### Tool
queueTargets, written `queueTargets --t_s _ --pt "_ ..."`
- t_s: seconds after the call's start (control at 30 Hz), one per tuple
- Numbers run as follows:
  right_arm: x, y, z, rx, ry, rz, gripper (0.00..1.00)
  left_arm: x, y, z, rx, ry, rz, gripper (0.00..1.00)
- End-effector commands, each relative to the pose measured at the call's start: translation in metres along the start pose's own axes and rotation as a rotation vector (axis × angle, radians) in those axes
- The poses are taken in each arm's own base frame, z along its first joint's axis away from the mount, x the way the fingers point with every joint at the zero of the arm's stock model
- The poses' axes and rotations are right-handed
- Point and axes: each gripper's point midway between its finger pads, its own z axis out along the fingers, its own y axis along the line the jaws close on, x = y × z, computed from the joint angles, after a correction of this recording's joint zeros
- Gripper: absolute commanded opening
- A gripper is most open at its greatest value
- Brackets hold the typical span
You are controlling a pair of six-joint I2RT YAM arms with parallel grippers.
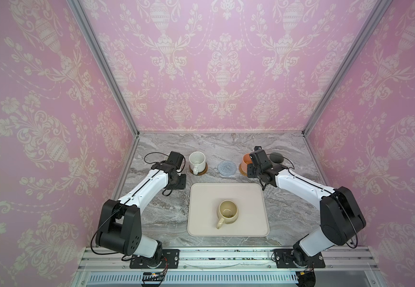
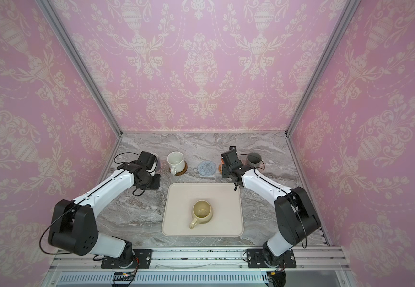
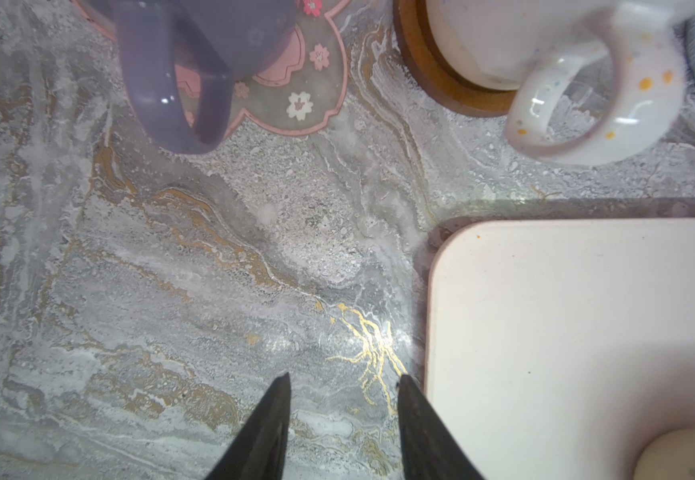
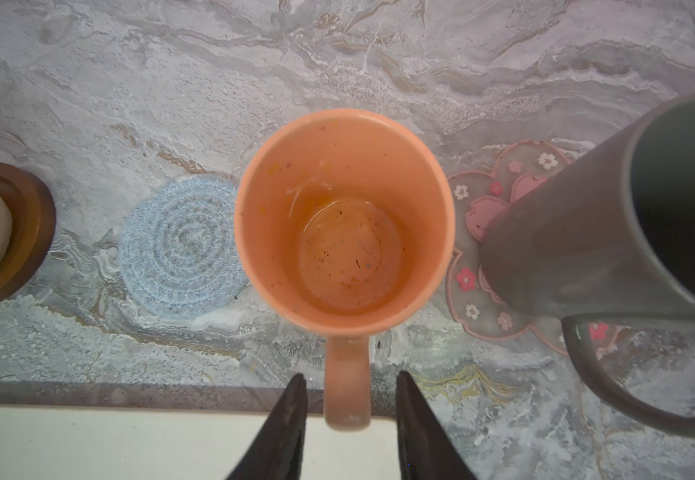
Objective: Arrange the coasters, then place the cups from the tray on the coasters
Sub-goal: 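Open the right gripper and raise it off the peach mug, then draw the right gripper back while the left gripper reaches toward the cream mug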
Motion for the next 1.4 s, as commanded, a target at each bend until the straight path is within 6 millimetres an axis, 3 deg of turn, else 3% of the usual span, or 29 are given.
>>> queueTargets --t_s 0.0,0.33,0.77,1.1,1.37 --pt "-0.007 -0.001 -0.024 -0.028 -0.028 0.04 0.39 0.003 -0.005 -0.016 0.027 -0.012 0.011 0.45" --pt "0.006 -0.023 -0.069 -0.018 -0.05 0.088 0.4 0.041 -0.021 -0.03 0.086 0.009 0.091 0.46" --pt "0.057 -0.055 -0.112 0.005 -0.048 0.159 0.42 0.074 -0.044 -0.037 0.136 -0.022 0.098 0.46" --pt "0.088 -0.068 -0.123 0.004 -0.025 0.204 0.43 0.108 -0.092 -0.02 0.166 -0.002 0.185 0.45" --pt "0.106 -0.067 -0.121 0.003 0.009 0.174 0.43 0.127 -0.112 -0.019 0.133 0.029 0.261 0.44"
